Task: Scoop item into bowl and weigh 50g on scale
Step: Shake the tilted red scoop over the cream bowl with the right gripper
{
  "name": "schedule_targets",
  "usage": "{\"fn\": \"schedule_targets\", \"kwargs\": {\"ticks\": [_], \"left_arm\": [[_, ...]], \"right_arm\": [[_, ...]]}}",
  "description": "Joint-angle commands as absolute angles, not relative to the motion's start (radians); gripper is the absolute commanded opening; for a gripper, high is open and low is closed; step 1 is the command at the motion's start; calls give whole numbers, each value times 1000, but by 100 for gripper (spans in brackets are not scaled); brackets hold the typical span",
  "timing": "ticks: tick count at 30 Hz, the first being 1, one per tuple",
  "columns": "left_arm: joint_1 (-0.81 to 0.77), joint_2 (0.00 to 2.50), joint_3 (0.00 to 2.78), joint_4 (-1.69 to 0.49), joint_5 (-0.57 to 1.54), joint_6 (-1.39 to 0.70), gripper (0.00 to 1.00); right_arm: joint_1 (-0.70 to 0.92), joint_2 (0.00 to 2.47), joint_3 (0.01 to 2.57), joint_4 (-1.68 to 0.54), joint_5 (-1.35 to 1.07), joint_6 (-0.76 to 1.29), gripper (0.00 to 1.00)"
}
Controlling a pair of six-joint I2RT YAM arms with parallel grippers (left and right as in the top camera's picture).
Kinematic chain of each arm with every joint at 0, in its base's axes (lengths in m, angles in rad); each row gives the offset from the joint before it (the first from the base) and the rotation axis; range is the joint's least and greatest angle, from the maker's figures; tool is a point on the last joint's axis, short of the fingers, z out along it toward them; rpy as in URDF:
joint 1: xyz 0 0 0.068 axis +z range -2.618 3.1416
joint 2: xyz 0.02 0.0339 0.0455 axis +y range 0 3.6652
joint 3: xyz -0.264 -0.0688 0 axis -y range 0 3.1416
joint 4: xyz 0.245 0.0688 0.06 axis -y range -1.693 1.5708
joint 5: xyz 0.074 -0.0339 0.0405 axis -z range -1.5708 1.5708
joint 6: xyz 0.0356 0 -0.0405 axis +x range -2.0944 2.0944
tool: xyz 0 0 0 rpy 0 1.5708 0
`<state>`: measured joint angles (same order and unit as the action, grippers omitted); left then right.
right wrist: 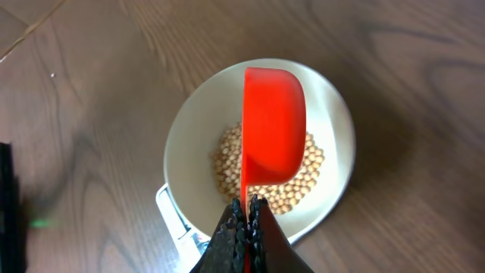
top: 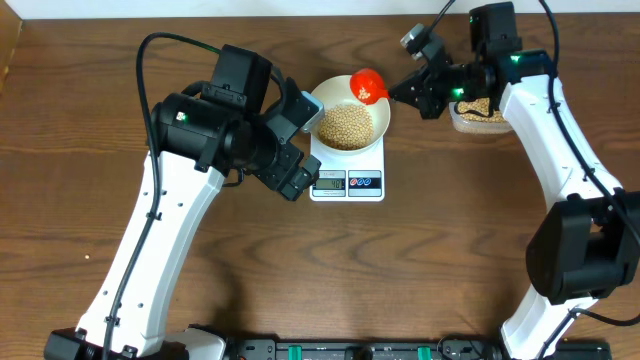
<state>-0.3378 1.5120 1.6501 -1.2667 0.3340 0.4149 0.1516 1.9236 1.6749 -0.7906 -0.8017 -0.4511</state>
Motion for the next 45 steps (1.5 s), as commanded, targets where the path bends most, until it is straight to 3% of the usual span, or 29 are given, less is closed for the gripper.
{"fn": "schedule_targets", "kwargs": {"ticks": [1, 45], "left_arm": [[-338, 1496, 1660, -1267, 327, 405, 98], [-338, 1496, 1660, -1267, 327, 405, 98]], "right_arm": [[178, 1915, 1702, -804, -833, -459, 1], [290, 1915, 1702, -830, -503, -553, 1]]}}
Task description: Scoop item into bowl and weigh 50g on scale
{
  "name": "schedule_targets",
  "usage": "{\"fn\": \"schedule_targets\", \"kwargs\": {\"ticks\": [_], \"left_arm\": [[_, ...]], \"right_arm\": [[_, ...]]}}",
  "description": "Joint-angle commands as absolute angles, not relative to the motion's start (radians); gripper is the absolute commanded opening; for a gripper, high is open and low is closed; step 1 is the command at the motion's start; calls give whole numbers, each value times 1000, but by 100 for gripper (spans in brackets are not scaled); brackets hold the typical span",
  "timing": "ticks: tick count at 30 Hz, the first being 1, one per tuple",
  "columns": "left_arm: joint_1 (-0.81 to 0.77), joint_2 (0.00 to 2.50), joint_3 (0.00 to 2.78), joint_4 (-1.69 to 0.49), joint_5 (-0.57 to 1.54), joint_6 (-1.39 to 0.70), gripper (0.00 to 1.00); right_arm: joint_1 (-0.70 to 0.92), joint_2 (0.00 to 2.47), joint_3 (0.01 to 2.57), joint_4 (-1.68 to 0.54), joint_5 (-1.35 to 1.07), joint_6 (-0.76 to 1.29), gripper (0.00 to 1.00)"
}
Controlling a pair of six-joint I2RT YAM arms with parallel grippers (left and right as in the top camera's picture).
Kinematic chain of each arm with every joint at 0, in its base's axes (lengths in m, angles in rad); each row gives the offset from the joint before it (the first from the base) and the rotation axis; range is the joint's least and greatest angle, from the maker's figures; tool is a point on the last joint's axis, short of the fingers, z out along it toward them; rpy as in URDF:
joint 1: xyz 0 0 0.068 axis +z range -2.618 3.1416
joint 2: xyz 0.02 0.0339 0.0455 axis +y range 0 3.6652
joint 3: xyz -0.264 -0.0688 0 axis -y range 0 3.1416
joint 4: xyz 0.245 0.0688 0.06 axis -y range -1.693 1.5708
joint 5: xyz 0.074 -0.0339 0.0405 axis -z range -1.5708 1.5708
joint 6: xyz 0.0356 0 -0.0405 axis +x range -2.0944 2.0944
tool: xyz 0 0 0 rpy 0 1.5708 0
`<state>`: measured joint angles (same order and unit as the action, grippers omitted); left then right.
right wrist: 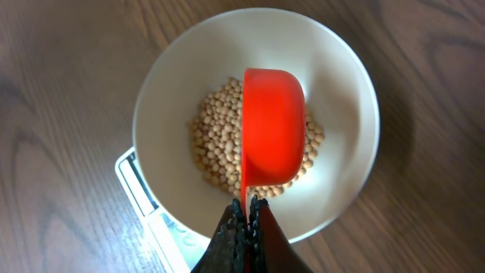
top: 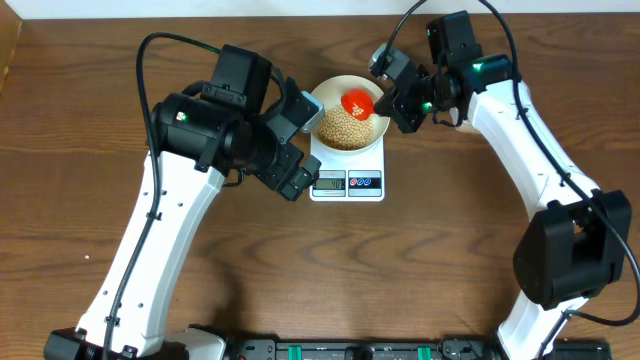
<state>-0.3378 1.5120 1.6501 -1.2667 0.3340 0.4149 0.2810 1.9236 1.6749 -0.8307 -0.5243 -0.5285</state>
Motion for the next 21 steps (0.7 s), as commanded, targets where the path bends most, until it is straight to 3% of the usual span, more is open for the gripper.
{"fn": "schedule_targets", "kwargs": {"ticks": [1, 21], "left_arm": [[-338, 1496, 1660, -1267, 327, 405, 98], [-338, 1496, 1660, -1267, 327, 405, 98]], "right_arm": [[290, 1915, 1702, -830, -503, -556, 1], [318, 1915, 1702, -820, -499, -575, 1]]}}
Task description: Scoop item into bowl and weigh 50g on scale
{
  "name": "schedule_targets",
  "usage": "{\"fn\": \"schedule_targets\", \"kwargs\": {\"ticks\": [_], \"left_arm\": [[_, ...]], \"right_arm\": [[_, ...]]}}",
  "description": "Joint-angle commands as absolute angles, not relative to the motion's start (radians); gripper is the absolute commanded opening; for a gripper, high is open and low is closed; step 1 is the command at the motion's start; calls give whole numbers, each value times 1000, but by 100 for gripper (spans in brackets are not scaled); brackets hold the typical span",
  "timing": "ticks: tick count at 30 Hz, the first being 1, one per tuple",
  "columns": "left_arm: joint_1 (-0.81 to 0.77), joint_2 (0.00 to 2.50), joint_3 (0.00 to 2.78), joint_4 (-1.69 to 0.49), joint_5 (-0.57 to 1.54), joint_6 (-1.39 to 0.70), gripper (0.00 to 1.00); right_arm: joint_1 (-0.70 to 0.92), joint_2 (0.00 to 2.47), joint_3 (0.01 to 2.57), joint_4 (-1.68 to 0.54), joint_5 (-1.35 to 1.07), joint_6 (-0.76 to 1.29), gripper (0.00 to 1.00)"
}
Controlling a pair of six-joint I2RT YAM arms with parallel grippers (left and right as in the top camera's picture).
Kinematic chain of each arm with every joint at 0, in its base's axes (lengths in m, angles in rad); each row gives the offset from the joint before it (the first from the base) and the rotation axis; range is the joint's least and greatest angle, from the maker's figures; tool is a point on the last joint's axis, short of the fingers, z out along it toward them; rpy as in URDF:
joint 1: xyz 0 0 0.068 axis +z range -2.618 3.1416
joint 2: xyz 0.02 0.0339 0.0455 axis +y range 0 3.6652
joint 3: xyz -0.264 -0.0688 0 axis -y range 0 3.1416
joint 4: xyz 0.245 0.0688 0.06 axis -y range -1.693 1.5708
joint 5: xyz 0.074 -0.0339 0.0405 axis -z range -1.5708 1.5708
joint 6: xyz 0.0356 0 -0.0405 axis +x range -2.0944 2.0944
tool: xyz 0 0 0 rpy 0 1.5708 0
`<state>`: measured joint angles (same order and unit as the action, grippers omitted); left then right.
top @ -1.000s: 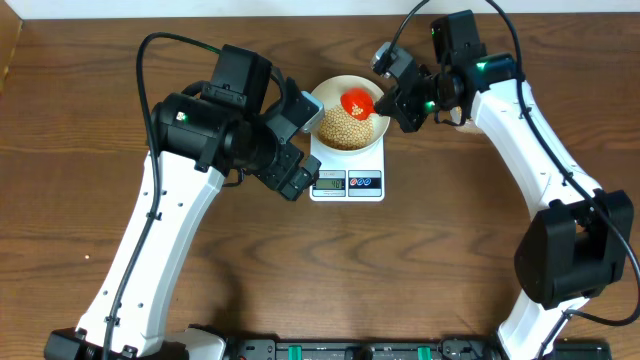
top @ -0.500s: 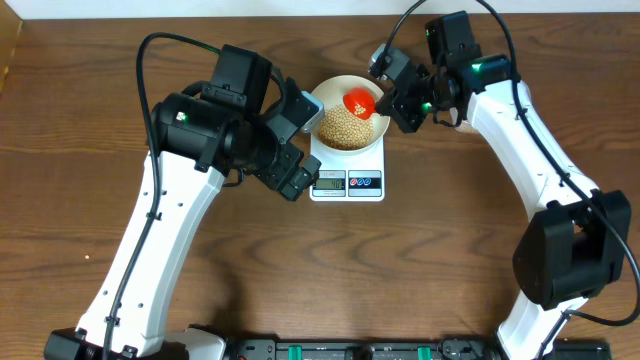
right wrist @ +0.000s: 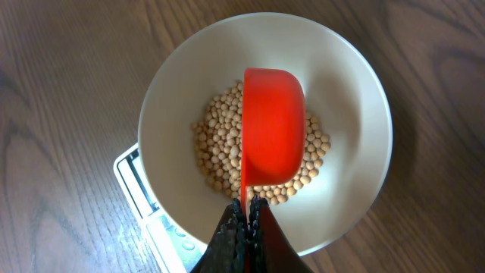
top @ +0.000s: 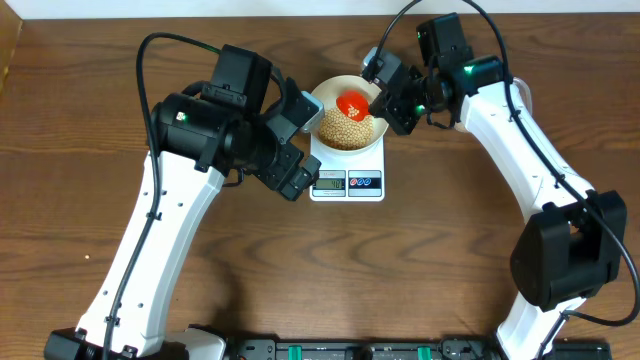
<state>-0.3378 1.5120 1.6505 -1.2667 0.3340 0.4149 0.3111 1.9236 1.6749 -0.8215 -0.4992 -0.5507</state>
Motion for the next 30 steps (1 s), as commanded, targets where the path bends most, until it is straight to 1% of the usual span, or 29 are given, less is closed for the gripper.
{"fn": "schedule_targets", "kwargs": {"ticks": [1, 10, 14, 30], "left_arm": [[-338, 1496, 1660, -1267, 327, 405, 98], [-338, 1496, 1660, -1267, 327, 405, 98], [-338, 1496, 1660, -1267, 327, 405, 98], [-338, 1496, 1660, -1267, 327, 405, 98]], "right_arm": [[318, 1915, 1702, -820, -496, -575, 1], [336, 1915, 1702, -820, -456, -591, 1], [351, 1915, 1702, -823, -390, -593, 1], [355, 1915, 1702, -822, -391, -604, 1]]}}
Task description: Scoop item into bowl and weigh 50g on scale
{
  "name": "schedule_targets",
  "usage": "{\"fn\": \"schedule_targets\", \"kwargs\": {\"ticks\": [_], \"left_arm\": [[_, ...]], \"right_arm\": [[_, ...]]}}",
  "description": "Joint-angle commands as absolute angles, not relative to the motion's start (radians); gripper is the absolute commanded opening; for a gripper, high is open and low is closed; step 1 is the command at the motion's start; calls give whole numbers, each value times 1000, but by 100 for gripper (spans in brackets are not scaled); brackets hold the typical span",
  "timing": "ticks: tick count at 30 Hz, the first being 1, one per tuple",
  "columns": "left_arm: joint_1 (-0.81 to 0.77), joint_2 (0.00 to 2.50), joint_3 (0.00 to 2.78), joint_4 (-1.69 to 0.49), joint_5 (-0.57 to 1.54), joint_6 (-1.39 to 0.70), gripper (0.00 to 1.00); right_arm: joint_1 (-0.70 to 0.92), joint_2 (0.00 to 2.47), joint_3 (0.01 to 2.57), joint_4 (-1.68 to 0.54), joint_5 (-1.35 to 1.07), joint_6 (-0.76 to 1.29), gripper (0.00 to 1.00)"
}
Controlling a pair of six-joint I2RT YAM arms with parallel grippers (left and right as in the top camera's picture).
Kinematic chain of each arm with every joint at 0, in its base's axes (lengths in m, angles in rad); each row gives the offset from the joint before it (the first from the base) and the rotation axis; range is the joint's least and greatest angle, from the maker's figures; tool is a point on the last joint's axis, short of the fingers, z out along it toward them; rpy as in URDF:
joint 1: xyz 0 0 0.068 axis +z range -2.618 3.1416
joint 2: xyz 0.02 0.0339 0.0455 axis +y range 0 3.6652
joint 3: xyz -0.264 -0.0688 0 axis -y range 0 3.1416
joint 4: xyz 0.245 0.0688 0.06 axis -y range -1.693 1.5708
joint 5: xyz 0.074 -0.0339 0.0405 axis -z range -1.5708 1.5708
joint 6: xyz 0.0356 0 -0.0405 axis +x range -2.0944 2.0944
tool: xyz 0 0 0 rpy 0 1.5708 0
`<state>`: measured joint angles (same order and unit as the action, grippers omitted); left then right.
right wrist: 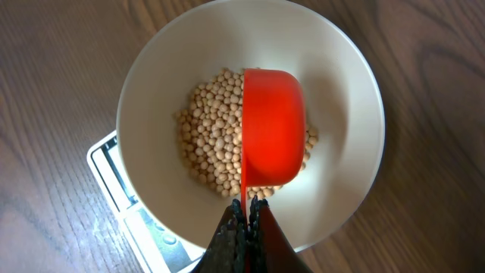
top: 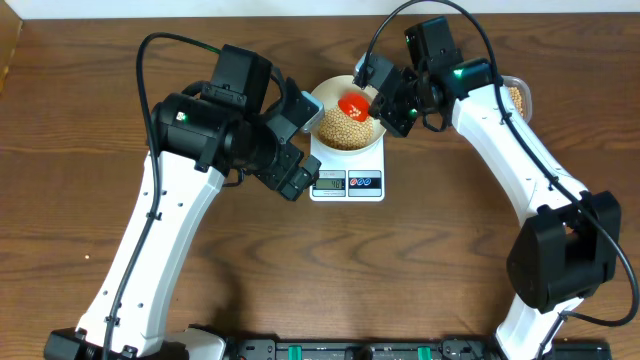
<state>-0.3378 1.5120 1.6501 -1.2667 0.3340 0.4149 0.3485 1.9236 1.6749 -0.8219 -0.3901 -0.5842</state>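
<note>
A white bowl [top: 372, 133] holding a heap of tan beans [top: 343, 128] stands on the white scale [top: 347, 184]. My right gripper [top: 386, 100] is shut on the thin handle of a red scoop [top: 353, 103], which hangs over the beans a little right of the bowl's middle. From the right wrist, the scoop [right wrist: 273, 125] hides part of the beans [right wrist: 212, 140] inside the bowl [right wrist: 345, 91], with the gripper [right wrist: 248, 211] clamped on its handle. My left gripper [top: 303, 145] stands open beside the scale's left edge, holding nothing.
A clear container of beans [top: 517, 96] sits at the back right, behind my right arm. The scale's display [top: 330, 182] faces the front. My left arm's bulk crowds the table left of the scale. Bare wood lies in front.
My right gripper has shifted slightly left, so the scoop sits a bit further in over the beans. The bean container behind the arm shows more. The left arm has not moved.
The scoop first hung at the bowl's far right rim, with my right arm over the bean container. It then stood over the beans in the bowl, and it has edged leftward there since. The left arm stayed still throughout.
</note>
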Motion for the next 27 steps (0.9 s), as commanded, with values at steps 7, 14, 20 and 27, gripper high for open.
{"fn": "schedule_targets", "kwargs": {"ticks": [7, 14, 20, 27], "left_arm": [[-338, 1496, 1660, -1267, 327, 405, 98], [-338, 1496, 1660, -1267, 327, 405, 98], [-338, 1496, 1660, -1267, 327, 405, 98], [-338, 1496, 1660, -1267, 327, 405, 98]], "right_arm": [[354, 1915, 1702, -821, -392, -604, 1], [349, 1915, 1702, -819, -458, -596, 1], [324, 1915, 1702, -803, -545, -556, 1], [294, 1915, 1702, -798, -613, -533, 1]]}}
